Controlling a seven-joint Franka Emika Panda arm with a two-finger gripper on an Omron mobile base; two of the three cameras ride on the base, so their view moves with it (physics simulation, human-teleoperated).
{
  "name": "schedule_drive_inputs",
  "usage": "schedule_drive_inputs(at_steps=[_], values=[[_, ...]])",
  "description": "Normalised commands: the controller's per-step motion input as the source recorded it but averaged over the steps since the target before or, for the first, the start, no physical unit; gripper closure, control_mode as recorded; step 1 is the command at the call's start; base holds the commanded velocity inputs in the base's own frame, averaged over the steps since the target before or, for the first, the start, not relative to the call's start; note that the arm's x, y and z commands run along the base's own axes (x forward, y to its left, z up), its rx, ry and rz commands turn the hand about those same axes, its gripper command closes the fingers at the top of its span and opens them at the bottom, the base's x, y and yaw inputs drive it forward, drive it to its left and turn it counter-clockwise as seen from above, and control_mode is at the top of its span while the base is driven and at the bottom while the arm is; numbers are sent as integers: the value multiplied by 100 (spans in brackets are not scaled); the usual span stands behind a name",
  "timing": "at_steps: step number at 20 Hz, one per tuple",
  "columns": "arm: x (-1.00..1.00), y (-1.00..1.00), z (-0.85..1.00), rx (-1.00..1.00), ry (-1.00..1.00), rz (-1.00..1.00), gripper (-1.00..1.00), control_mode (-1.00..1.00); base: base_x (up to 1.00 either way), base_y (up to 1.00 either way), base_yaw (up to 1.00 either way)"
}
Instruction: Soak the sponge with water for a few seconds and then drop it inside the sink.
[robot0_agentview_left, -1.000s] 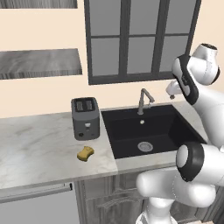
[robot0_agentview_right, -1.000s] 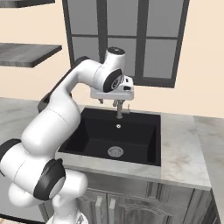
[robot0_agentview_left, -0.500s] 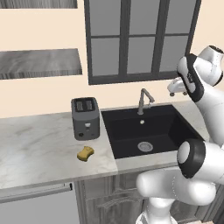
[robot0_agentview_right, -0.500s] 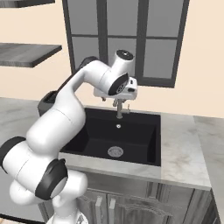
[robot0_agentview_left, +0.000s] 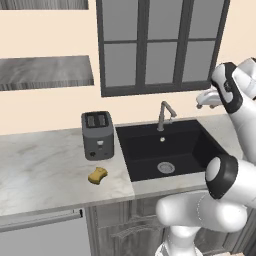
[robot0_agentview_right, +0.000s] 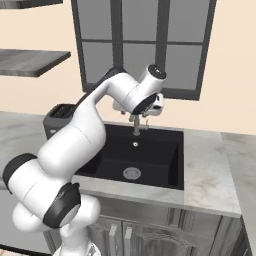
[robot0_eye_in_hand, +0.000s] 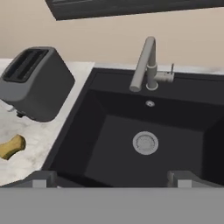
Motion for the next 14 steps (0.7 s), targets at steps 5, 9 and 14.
schedule_drive_inputs(at_steps=[5, 9, 14], values=[[1, -8, 0, 3, -6, 6, -100, -100, 0, 0, 0], [0, -6, -6, 3, -6, 5, -100, -100, 0, 0, 0], [0, 0, -15, 3, -9, 4, -100, -100, 0, 0, 0]])
